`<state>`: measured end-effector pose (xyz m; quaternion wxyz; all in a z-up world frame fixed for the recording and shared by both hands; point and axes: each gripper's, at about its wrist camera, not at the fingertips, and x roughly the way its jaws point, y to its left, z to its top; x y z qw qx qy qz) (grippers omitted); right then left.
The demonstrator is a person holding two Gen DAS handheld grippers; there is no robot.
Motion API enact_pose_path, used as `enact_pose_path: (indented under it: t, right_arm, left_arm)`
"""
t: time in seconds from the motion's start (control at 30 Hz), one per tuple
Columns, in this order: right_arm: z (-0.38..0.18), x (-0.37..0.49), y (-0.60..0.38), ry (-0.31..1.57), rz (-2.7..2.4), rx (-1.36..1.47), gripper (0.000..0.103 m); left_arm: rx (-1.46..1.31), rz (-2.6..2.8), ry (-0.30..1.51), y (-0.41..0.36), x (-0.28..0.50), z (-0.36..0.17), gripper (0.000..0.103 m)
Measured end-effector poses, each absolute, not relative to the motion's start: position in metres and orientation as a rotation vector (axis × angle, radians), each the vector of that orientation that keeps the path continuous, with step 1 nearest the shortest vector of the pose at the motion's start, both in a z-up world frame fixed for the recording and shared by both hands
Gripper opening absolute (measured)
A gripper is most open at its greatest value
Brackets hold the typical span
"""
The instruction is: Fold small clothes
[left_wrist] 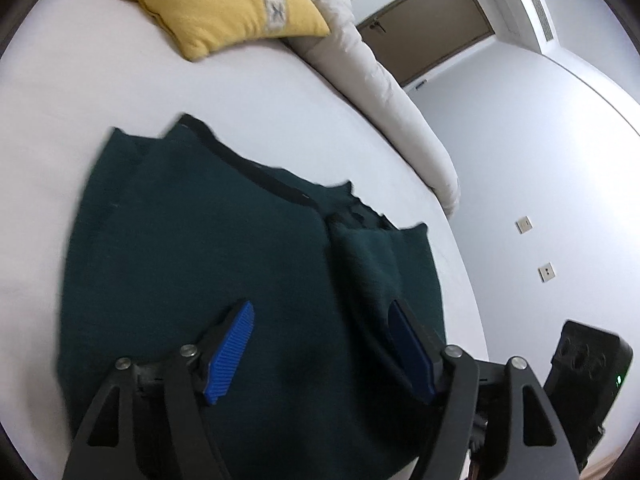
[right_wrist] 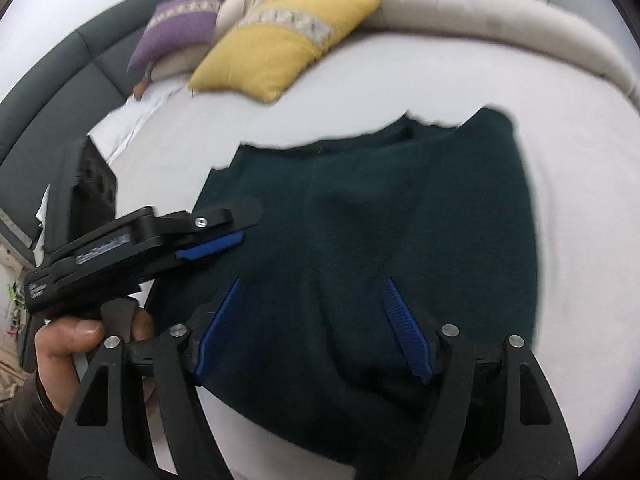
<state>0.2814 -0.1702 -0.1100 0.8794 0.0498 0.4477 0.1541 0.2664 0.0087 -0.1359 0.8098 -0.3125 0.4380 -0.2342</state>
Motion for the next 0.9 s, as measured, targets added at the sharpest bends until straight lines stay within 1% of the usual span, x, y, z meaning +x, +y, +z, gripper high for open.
enact_pose_path:
  t: [0.17,0.27,0.43,0.5,0.57,0.6,0.67,0.73,0.77,0.9]
  right_arm:
    - [-0.105,0.231,-0.203,0.914,0.339,0.137,0.071]
    - [-0.102,0.206,-0.228,0.888,0.367,0.206,0.071]
    - [-0.107,0.159,-0.28,0.826,0.43,0.297,0.071]
    - [-0.112,0.151,-0.302,0.813,0.404,0.356,0.071]
    - [-0.121,0.147,-0.323,0.818,0.353,0.415,0.071]
    - [-0.125,0.147,-0.325,0.819,0.339,0.425,0.071]
    - [-0.129,0.147,-0.33,0.821,0.313,0.428,0.071]
    - [-0.13,0.151,-0.329,0.817,0.27,0.422,0.071]
    - [-0.132,0.155,-0.329,0.811,0.245,0.427,0.071]
    - [-0.136,0.175,-0.318,0.804,0.177,0.382,0.071]
  left_arm:
    - [-0.586,-0.518,1.008,-0.025,0.274,-0.138,0.072]
    - [-0.589,-0.511,1.026,-0.036,0.28,-0.136,0.072]
    - [-0.515,-0.518,1.043,-0.061,0.281,-0.127,0.069]
    - [-0.491,-0.492,1.058,-0.066,0.282,-0.13,0.06]
    - [-0.479,-0.464,1.066,-0.067,0.283,-0.133,0.041]
    - [-0.471,-0.457,1.068,-0.068,0.283,-0.133,0.037]
    - [-0.461,-0.454,1.068,-0.068,0.283,-0.132,0.023]
    - [-0.445,-0.46,1.055,-0.069,0.282,-0.128,0.016]
    - [-0.442,-0.464,1.05,-0.069,0.282,-0.126,0.014]
    - [-0.475,-0.49,1.04,-0.06,0.284,-0.119,0.013]
